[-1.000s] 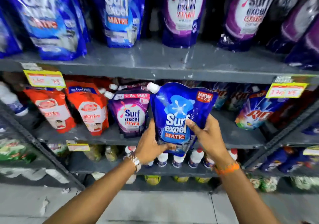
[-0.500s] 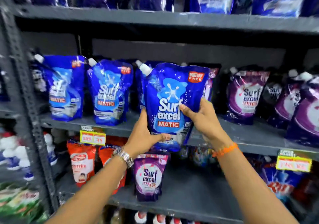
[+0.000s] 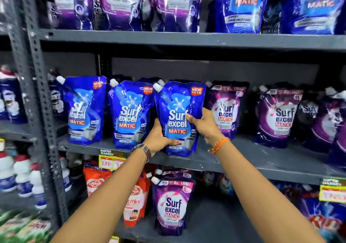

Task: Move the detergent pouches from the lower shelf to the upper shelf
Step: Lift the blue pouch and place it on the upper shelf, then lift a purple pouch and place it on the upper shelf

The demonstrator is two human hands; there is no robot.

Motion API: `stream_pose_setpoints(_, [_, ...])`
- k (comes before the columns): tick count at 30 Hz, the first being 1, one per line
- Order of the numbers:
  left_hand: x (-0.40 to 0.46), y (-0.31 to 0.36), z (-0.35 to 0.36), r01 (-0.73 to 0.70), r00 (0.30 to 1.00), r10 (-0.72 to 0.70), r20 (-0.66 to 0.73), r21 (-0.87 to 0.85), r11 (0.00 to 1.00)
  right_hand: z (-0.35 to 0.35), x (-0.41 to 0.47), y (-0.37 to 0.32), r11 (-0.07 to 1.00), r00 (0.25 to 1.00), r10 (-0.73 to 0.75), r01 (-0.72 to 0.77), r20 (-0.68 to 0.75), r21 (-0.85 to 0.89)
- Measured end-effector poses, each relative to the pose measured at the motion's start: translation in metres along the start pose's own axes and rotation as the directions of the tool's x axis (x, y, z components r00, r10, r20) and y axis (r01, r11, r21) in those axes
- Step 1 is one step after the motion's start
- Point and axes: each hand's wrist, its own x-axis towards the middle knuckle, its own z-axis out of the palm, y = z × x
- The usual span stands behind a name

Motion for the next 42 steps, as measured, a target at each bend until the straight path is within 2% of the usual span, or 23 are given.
stream_pose_setpoints(5, [0.007, -0.005, -0.001, 0.016, 1.0, -0.016, 0.012, 0.012, 1.0, 0.003, 0.006, 0.001, 1.0, 0.999, 0.029, -0.029, 0.017, 0.004])
stream_pose_setpoints(11, [0.005, -0.004, -0.001, 0.033, 0.997, -0.033, 0.067, -0.009, 0.999, -0.007, 0.0, 0.006, 0.99, 0.994, 0.107, -0.108, 0.024, 0.087])
stream_pose_setpoints(13, [-0.003, -0.003, -0.005, 0.029, 0.998, -0.029, 0.058, 0.002, 1.0, -0.013, -0.011, 0.004, 0.993, 0.994, 0.107, -0.107, 0.009, 0.05])
stream_pose_setpoints(16, [-0.032, -0.003, -0.008, 0.006, 0.994, -0.003, -0.105, 0.024, 1.0, -0.024, -0.046, 0.003, 0.997, 0.993, 0.063, -0.06, -0.097, 0.038])
stream_pose_setpoints(19, [-0.073, -0.014, -0.007, -0.095, 0.942, 0.045, -0.334, -0.135, 0.986, -0.033, -0.092, 0.007, 0.994, 0.973, -0.042, 0.063, -0.227, 0.086])
stream_pose_setpoints(21, [-0.095, -0.033, -0.003, -0.172, 0.892, 0.076, -0.446, -0.178, 0.969, -0.035, -0.119, 0.018, 0.986, 0.971, -0.074, 0.106, -0.228, 0.132])
stream_pose_setpoints(23, [-0.104, -0.065, 0.006, -0.165, 0.868, 0.069, -0.492, -0.155, 0.974, -0.032, -0.136, 0.039, 0.986, 0.981, -0.058, 0.086, -0.184, 0.146])
stream_pose_setpoints(27, [-0.111, -0.131, 0.03, 0.04, 0.926, -0.074, -0.369, -0.099, 0.994, -0.022, -0.142, 0.095, 0.997, 0.99, 0.057, -0.048, -0.128, 0.067])
stream_pose_setpoints(28, [-0.113, -0.156, 0.04, 0.143, 0.935, -0.164, -0.315, -0.09, 0.986, -0.019, -0.145, 0.121, 0.992, 0.987, 0.12, -0.116, -0.108, 0.043])
stream_pose_setpoints(29, [-0.118, -0.179, 0.048, 0.239, 0.927, -0.249, -0.282, -0.07, 0.969, -0.017, -0.15, 0.146, 0.981, 0.975, 0.194, -0.194, -0.109, 0.009])
stream_pose_setpoints(32, [-0.112, -0.209, 0.051, 0.345, 0.922, -0.324, -0.21, 0.074, 0.936, -0.007, -0.143, 0.18, 0.956, 0.956, 0.276, -0.284, -0.098, -0.079])
stream_pose_setpoints(34, [-0.11, -0.229, 0.054, 0.346, 0.932, -0.325, -0.16, 0.124, 0.93, 0.003, -0.138, 0.201, 0.939, 0.945, 0.319, -0.326, -0.076, -0.109])
stream_pose_setpoints(38, [-0.122, -0.261, 0.068, 0.37, 0.929, -0.363, -0.074, 0.191, 0.909, 0.018, -0.138, 0.238, 0.921, 0.923, 0.381, -0.372, 0.062, -0.119])
stream_pose_setpoints(42, [-0.13, -0.28, 0.084, 0.365, 0.931, -0.356, -0.083, 0.18, 0.913, 0.017, -0.141, 0.268, 0.926, 0.928, 0.366, -0.356, 0.068, -0.122])
